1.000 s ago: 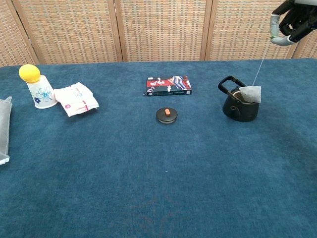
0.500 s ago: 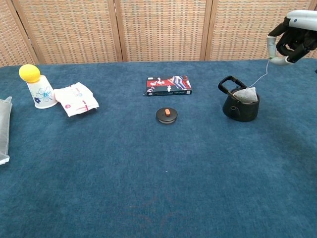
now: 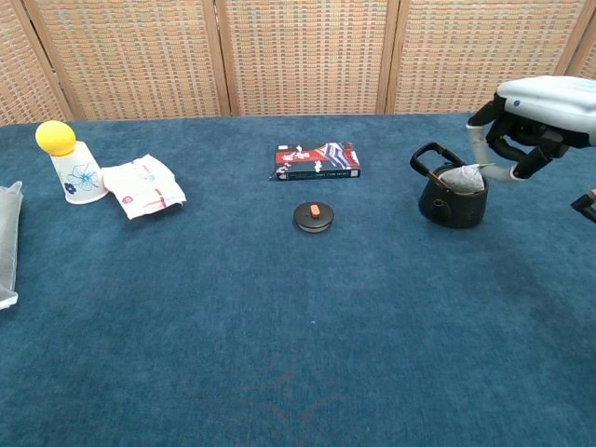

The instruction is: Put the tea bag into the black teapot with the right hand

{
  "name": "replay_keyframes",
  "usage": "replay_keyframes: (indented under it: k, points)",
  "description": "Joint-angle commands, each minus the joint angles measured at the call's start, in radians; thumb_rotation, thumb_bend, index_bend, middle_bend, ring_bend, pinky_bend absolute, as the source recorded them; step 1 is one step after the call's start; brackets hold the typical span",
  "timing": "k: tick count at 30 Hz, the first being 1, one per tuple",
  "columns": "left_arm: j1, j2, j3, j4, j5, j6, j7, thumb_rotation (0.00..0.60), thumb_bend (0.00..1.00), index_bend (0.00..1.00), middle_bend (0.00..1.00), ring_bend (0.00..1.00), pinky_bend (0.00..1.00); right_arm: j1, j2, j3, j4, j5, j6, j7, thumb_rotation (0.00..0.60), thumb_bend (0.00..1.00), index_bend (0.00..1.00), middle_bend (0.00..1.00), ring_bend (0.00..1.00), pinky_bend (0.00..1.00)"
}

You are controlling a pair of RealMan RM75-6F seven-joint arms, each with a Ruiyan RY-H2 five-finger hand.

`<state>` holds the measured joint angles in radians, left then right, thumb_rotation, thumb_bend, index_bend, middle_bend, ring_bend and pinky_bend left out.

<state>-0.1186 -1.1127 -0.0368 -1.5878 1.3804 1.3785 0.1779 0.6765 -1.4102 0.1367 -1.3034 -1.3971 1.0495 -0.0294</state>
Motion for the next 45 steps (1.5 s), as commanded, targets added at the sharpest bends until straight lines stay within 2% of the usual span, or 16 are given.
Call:
replay_keyframes:
  k: [1, 4, 7, 13, 21, 24, 27, 29, 30, 33, 35, 37, 40, 45]
  points:
    - [0.000, 0.001, -0.001, 0.000, -0.001, 0.000, 0.000, 0.600, 0.45, 0.00, 0.00, 0.00, 0.00, 0.000, -0.008, -0.009, -0.009, -0.010, 0.001, -0.017, 0.600, 0.64, 0.61, 0.89, 0.94, 0.99]
    - [0.001, 0.002, -0.003, 0.001, -0.003, 0.005, -0.001, 0.600, 0.45, 0.00, 0.00, 0.00, 0.00, 0.003, -0.015, -0.016, -0.018, -0.011, -0.011, -0.038, 0.600, 0.63, 0.56, 0.88, 0.94, 0.99]
    - [0.003, 0.007, -0.009, 0.003, -0.006, 0.014, 0.000, 0.600, 0.45, 0.00, 0.00, 0.00, 0.00, 0.008, -0.022, -0.025, -0.028, -0.004, -0.037, -0.066, 0.600, 0.59, 0.47, 0.87, 0.94, 0.99]
    - [0.001, 0.028, -0.025, -0.004, -0.013, 0.027, 0.007, 0.600, 0.45, 0.00, 0.00, 0.00, 0.00, 0.017, -0.022, -0.021, -0.039, 0.019, -0.069, -0.096, 0.600, 0.55, 0.37, 0.86, 0.94, 0.99]
    - [0.000, 0.040, -0.032, -0.020, -0.024, 0.029, 0.015, 0.600, 0.44, 0.00, 0.00, 0.00, 0.00, 0.023, 0.001, -0.010, -0.044, 0.039, -0.098, -0.082, 0.600, 0.55, 0.32, 0.85, 0.94, 0.99]
    - [0.000, 0.043, -0.032, -0.025, -0.024, 0.029, 0.019, 0.600, 0.45, 0.00, 0.00, 0.00, 0.00, 0.032, 0.023, -0.004, -0.047, 0.059, -0.136, -0.058, 0.600, 0.55, 0.31, 0.87, 0.94, 0.99]
    - [0.000, 0.045, -0.031, -0.028, -0.023, 0.030, 0.021, 0.600, 0.45, 0.00, 0.00, 0.00, 0.00, 0.044, 0.052, -0.001, -0.046, 0.080, -0.185, -0.037, 0.588, 0.59, 0.29, 0.90, 0.95, 1.00]
    - [-0.001, 0.045, -0.030, -0.030, -0.021, 0.030, 0.022, 0.600, 0.45, 0.00, 0.00, 0.00, 0.00, 0.049, 0.062, -0.002, -0.045, 0.087, -0.203, -0.035, 0.503, 0.63, 0.28, 0.92, 0.96, 1.00]
    - [-0.001, 0.046, -0.029, -0.031, -0.020, 0.030, 0.023, 0.600, 0.45, 0.00, 0.00, 0.00, 0.00, 0.051, 0.068, -0.002, -0.046, 0.092, -0.213, -0.034, 0.417, 0.65, 0.28, 0.92, 0.96, 1.00]
    - [-0.002, 0.046, -0.028, -0.034, -0.015, 0.030, 0.024, 0.600, 0.44, 0.00, 0.00, 0.00, 0.00, 0.058, 0.084, -0.004, -0.049, 0.106, -0.241, -0.033, 0.230, 0.69, 0.27, 0.94, 0.98, 1.00]
    - [-0.002, 0.046, -0.026, -0.036, -0.013, 0.030, 0.025, 0.600, 0.45, 0.00, 0.00, 0.00, 0.00, 0.060, 0.090, -0.006, -0.050, 0.112, -0.253, -0.033, 0.147, 0.71, 0.27, 0.95, 0.98, 1.00]
    - [-0.002, 0.046, -0.025, -0.037, -0.012, 0.029, 0.025, 0.600, 0.45, 0.00, 0.00, 0.00, 0.00, 0.063, 0.097, -0.009, -0.048, 0.118, -0.268, -0.034, 0.095, 0.73, 0.27, 0.96, 0.99, 1.00]
    - [-0.002, 0.047, -0.025, -0.039, -0.013, 0.028, 0.026, 0.600, 0.45, 0.00, 0.00, 0.00, 0.00, 0.066, 0.103, -0.012, -0.046, 0.125, -0.283, -0.036, 0.050, 0.75, 0.26, 0.97, 1.00, 1.00]
    - [-0.002, 0.048, -0.023, -0.043, -0.011, 0.029, 0.029, 0.600, 0.45, 0.00, 0.00, 0.00, 0.00, 0.069, 0.112, -0.016, -0.038, 0.143, -0.306, -0.036, 0.001, 0.76, 0.26, 0.97, 1.00, 1.00]
